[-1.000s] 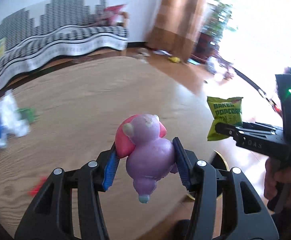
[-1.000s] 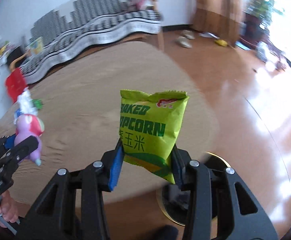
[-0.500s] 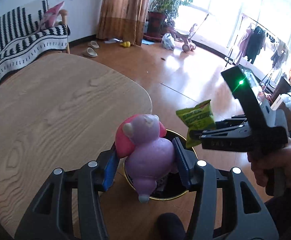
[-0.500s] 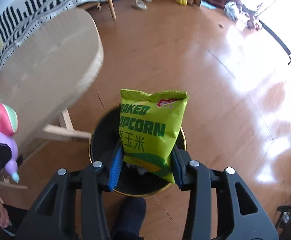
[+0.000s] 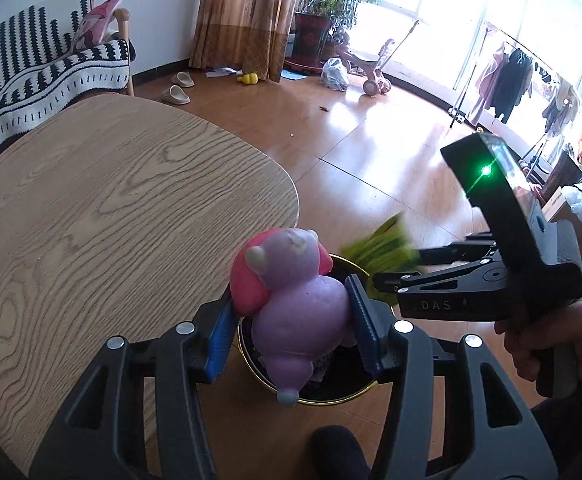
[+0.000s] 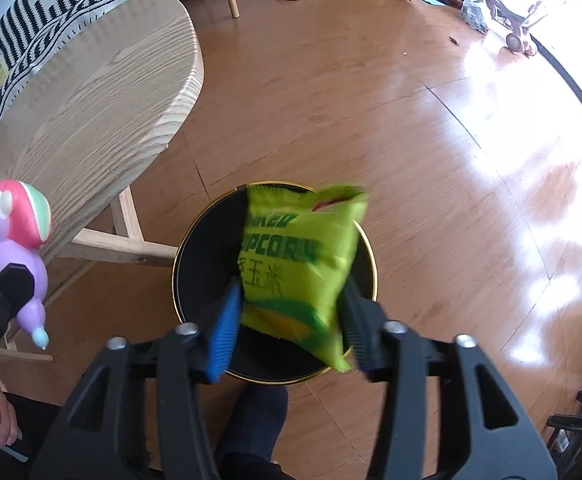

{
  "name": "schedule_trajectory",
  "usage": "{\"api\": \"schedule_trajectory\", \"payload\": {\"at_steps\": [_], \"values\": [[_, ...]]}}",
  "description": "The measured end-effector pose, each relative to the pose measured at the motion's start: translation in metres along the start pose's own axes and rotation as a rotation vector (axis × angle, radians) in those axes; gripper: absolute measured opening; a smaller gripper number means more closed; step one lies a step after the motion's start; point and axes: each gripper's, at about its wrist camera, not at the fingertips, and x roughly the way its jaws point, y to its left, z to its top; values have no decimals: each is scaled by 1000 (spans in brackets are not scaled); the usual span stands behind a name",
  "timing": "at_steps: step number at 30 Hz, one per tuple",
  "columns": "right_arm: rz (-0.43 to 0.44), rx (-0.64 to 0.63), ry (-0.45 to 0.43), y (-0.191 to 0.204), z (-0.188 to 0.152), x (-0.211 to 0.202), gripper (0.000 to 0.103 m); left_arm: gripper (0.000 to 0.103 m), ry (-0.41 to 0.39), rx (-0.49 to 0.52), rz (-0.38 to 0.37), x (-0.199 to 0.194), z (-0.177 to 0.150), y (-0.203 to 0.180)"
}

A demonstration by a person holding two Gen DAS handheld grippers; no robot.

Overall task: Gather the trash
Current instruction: 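Carry both items over the black bin and open both tools to drop them, then move both tools back over the trash on the table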

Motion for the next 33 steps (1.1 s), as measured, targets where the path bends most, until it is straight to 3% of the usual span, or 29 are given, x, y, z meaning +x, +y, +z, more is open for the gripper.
{"api": "schedule_trajectory", "payload": {"at_steps": [9, 15, 18, 20, 23, 28, 33], "values": [[-8, 61, -53, -14, 2, -18, 71, 51, 28, 5, -17, 14, -2, -9], [-18, 118, -97, -24, 5, -30, 73, 54, 34, 24, -68, 27, -1, -21], [-21, 135, -117, -27, 8, -36, 74, 61, 26, 20, -82, 31, 1, -24], [-21, 144, -130, -27, 8, -40, 74, 80, 13, 15, -84, 30, 2, -24], [-12, 147, -148, -23, 13, -47, 75, 84, -7, 19, -73, 25, 4, -20], [20, 111, -180, 6, 20, -55, 77, 87, -28, -31, -53, 2, 5, 3], [84, 43, -212, 61, 36, -61, 78, 91, -62, -100, 42, -34, 1, 47]]}}
